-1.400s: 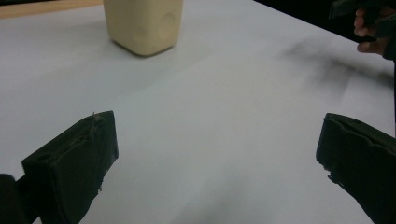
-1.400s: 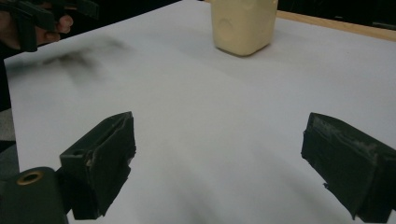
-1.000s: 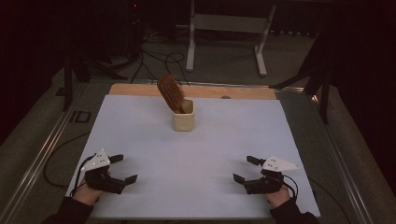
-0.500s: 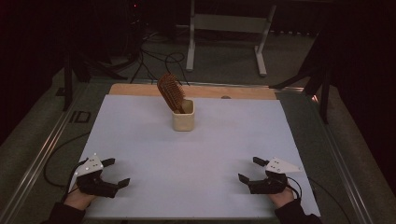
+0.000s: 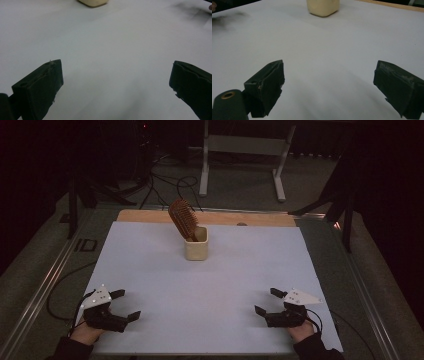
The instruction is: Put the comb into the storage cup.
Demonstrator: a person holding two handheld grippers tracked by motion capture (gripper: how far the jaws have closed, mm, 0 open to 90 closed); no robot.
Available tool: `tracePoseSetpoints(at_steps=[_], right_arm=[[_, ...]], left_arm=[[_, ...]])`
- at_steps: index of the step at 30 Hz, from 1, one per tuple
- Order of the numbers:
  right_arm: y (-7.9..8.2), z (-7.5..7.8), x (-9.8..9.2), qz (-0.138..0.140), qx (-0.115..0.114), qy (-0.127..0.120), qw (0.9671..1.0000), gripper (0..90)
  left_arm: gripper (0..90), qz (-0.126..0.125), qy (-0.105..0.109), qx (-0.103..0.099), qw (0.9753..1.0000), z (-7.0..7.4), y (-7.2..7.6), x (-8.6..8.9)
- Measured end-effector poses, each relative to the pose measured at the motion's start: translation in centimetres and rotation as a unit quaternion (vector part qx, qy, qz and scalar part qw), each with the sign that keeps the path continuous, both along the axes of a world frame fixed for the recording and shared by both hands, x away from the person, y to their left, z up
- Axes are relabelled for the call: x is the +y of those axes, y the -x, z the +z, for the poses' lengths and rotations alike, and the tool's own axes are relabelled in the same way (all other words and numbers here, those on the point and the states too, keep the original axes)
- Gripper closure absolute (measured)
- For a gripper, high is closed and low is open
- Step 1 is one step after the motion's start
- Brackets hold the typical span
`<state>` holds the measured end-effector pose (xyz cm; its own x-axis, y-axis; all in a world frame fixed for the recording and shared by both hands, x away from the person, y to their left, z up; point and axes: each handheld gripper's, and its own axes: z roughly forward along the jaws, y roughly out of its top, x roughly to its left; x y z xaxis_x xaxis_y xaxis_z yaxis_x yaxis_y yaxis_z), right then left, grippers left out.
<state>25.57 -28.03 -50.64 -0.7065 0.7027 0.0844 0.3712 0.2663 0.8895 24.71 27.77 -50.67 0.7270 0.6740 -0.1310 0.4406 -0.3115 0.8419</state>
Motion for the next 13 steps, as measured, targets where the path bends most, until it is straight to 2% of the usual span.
tracePoseSetpoints(at_steps=[13], right_arm=[[0.04, 0.03, 0.22, 0.004, 0.004, 0.001, 1.0000, 9.4]], left_arm=[[0.0, -0.002, 0.000, -0.005, 1.0000, 0.22, 0.15, -0.05]])
